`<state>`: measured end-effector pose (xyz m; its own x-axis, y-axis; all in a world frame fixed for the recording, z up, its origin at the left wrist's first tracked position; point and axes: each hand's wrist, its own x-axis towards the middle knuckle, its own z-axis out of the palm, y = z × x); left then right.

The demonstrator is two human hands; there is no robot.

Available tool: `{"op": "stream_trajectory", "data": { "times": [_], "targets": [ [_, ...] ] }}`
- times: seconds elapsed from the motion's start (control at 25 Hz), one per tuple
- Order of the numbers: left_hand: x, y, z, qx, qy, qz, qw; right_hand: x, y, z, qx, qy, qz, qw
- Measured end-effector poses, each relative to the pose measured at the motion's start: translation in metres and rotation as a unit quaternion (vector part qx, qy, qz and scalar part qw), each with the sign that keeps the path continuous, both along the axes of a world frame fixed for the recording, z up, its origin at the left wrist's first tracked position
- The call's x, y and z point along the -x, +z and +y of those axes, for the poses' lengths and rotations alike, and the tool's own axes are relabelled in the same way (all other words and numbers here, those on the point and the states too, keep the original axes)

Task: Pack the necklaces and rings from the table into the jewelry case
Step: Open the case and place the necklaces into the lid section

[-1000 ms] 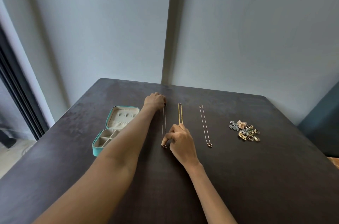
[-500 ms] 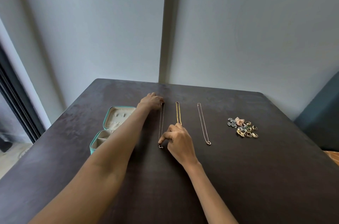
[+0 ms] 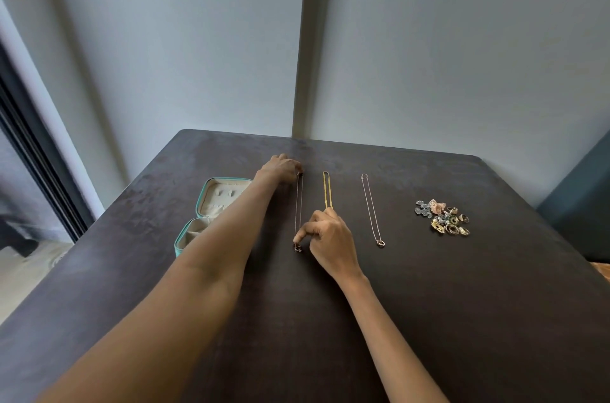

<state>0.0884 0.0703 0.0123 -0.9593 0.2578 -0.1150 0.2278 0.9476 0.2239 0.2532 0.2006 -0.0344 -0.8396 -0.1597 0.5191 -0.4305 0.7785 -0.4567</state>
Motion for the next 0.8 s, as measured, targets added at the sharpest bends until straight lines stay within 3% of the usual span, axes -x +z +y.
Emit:
{"op": "stream_trajectory", "data": {
  "times": [0.16, 0.32, 0.44, 0.56, 0.8],
  "targets": [
    [-0.004, 0.008, 0.003, -0.072, 0.021, 0.013, 0.997, 0.005, 0.005, 0.008, 0.144, -0.036, -0.015, 0.989],
    [0.000, 0.014, 0.024, -0.109, 0.020, 0.065, 0.992, 0.038, 0.030, 0.041, 0.199, -0.131, -0.001, 0.971],
    [0.007, 0.014, 0.062, -0.127, -0.020, 0.077, 0.989, 0.085, 0.049, 0.087, 0.189, -0.223, -0.105, 0.951],
    [0.012, 0.007, 0.102, -0.131, -0.045, 0.089, 0.986, 0.120, 0.045, 0.124, 0.136, -0.243, -0.210, 0.937],
    [0.039, -0.016, 0.151, -0.127, -0.034, 0.076, 0.988, 0.159, 0.027, 0.129, 0.098, -0.215, -0.255, 0.938]
  ]
}}
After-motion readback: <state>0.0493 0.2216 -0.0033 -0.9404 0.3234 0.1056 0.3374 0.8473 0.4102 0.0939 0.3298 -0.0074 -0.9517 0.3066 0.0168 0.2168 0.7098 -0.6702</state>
